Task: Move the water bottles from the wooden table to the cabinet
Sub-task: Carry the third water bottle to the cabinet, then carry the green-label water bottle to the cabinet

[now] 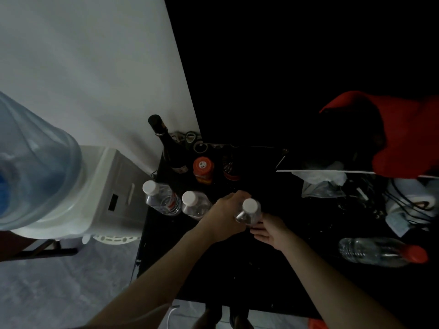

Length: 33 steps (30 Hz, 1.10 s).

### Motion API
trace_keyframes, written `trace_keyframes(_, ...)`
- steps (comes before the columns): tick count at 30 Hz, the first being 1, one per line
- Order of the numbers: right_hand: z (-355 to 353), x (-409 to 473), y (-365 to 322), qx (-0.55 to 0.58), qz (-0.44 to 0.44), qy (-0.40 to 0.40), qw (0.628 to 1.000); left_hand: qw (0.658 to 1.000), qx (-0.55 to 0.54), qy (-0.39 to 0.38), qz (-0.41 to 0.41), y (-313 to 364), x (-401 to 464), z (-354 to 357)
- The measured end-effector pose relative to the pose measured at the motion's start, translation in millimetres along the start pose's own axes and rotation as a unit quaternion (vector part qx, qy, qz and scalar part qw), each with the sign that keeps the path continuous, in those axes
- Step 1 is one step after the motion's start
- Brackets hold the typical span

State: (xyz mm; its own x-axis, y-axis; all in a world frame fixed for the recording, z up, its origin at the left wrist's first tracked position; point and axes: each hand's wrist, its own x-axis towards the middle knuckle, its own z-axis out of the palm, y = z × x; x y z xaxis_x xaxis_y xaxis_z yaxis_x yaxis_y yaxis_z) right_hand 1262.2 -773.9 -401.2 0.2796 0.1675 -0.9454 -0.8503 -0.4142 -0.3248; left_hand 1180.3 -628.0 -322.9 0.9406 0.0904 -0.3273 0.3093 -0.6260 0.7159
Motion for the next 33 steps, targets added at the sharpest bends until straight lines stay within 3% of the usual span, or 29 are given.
trace_keyframes(8,-17,-33,-9,-0.086,-0.032,-0.012,0.996,0.998,0.053,-0.015,-0.010,22,-13,-20)
trace_keyframes(12,-29,-66,-29,-0.189,-0.093,0.003,0.978,0.995,0.080,0.059,0.006,30,-44,-39)
trace_keyframes(16,-30,-105,-54,-0.305,-0.184,0.038,0.934,0.978,0.132,0.160,0.005,41,-82,-62)
trace_keyframes(18,-27,-126,-60,-0.368,-0.237,0.055,0.897,0.964,0.171,0.201,-0.013,44,-99,-74)
trace_keyframes(23,1,-186,-64,-0.540,-0.361,0.111,0.752,0.931,0.236,0.273,-0.046,49,-145,-104)
trace_keyframes(28,80,-246,-50,-0.601,-0.466,0.184,0.623,0.912,0.220,0.335,-0.084,45,-208,-127)
trace_keyframes(33,178,-285,-11,-0.629,-0.556,0.137,0.525,0.869,0.241,0.399,-0.165,24,-301,-142)
